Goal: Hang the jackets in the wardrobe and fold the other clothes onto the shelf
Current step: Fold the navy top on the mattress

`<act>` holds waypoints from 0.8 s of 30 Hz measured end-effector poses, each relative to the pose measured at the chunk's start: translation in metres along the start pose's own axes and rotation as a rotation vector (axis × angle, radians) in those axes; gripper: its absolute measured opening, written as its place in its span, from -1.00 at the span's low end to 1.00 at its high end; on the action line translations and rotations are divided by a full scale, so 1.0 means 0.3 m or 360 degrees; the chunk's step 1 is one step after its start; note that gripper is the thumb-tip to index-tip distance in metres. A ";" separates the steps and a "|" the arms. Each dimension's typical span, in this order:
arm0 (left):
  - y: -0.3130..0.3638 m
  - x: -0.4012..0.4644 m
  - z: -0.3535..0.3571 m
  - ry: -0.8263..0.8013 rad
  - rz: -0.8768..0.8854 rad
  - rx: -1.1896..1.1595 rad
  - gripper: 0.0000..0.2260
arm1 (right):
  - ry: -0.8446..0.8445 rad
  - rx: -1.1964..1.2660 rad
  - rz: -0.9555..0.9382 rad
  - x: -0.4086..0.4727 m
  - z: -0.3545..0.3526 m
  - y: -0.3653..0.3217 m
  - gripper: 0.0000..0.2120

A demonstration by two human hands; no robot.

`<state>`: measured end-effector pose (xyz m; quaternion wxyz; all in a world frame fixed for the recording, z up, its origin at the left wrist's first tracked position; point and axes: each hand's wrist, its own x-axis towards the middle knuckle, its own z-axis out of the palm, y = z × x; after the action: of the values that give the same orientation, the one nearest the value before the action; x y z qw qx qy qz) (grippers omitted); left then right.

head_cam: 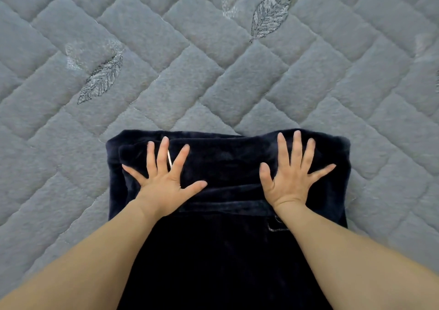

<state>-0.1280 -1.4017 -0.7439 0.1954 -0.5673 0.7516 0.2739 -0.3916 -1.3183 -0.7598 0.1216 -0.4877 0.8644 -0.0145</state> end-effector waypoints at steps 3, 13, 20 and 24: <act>0.000 0.005 -0.007 -0.0040 0.0004 0.0020 -0.22 | -0.0006 0.0015 -0.0021 0.009 0.012 0.003 -0.29; -0.015 0.005 0.015 0.0084 0.0095 -0.0032 -0.25 | 0.0120 -0.0016 -0.0065 0.003 0.026 0.010 -0.32; 0.013 -0.029 0.002 0.0184 0.0005 0.0086 -0.18 | 0.0189 -0.0012 -0.0020 -0.110 -0.025 0.019 -0.32; 0.094 -0.156 0.074 0.0698 -0.0018 0.0438 -0.39 | -0.0007 -0.0107 -0.0079 -0.373 -0.016 0.114 -0.33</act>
<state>-0.1424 -1.3469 -0.7275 0.1048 -0.5854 0.8030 0.0384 -0.3661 -1.2061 -0.7382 0.1068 -0.5128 0.8517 0.0127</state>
